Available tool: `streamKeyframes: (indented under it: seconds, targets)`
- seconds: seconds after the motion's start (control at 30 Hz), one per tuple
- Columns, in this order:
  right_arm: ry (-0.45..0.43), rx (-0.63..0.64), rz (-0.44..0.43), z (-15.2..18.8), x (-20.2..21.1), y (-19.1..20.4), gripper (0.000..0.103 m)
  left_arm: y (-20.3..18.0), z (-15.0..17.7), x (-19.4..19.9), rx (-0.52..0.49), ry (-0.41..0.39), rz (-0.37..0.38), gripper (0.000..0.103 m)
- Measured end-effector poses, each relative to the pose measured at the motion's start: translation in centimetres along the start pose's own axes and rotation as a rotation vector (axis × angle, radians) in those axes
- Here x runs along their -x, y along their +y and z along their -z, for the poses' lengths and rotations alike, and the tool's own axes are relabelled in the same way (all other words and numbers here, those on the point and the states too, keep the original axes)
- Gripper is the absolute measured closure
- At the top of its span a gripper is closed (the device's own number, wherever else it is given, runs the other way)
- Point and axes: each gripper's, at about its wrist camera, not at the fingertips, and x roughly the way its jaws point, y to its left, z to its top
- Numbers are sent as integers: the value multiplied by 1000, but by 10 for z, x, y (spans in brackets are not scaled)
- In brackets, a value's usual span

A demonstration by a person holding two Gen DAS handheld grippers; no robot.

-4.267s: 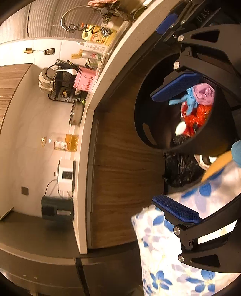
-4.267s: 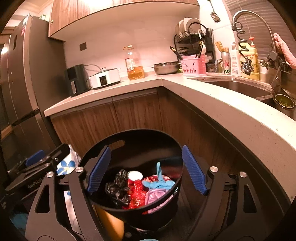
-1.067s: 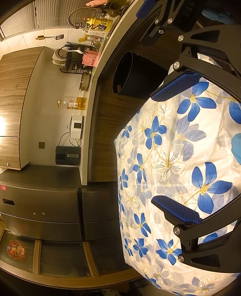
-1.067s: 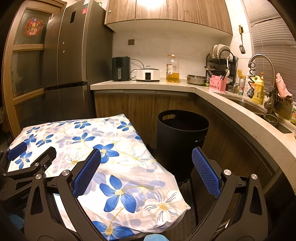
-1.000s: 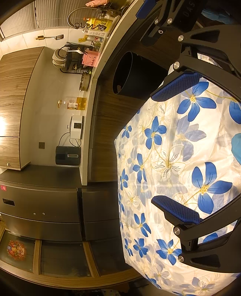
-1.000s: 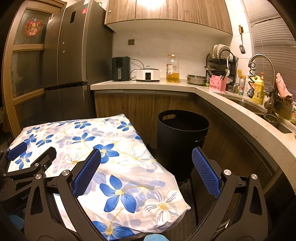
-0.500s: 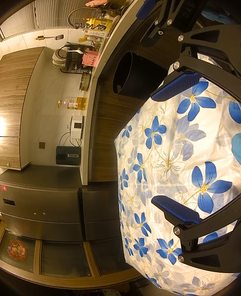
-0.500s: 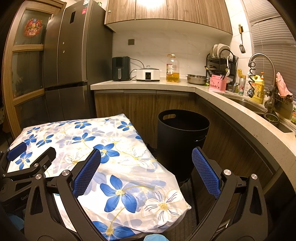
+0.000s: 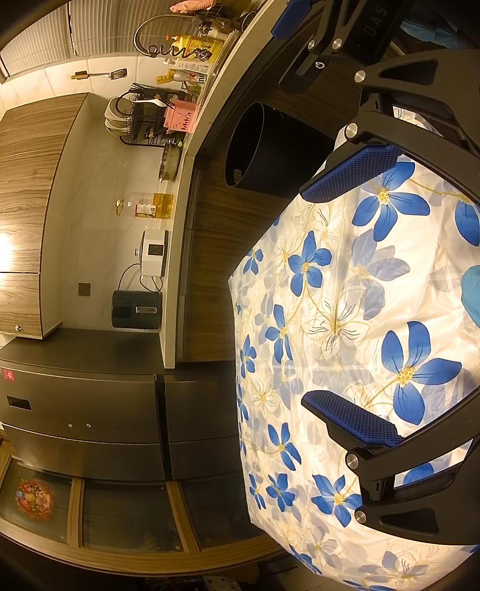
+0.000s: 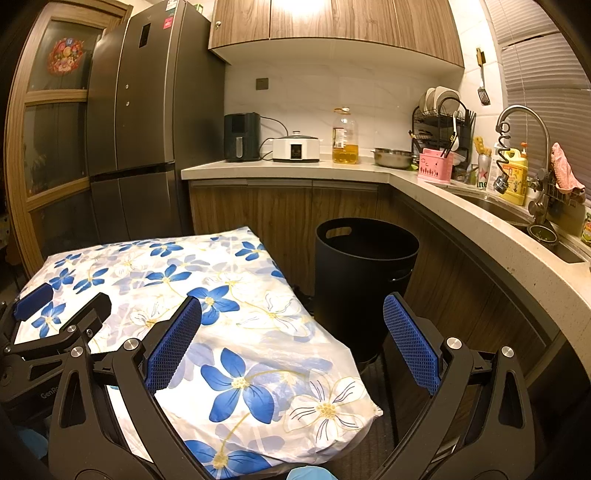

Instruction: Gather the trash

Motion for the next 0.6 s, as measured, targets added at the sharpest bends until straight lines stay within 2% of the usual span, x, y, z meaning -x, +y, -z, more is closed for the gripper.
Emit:
streamKeyframes:
  seconds: [0.6]
  targets:
    - [0,-2,-2,0,-1,1,6,0,0,0,-2,-1,2,6]
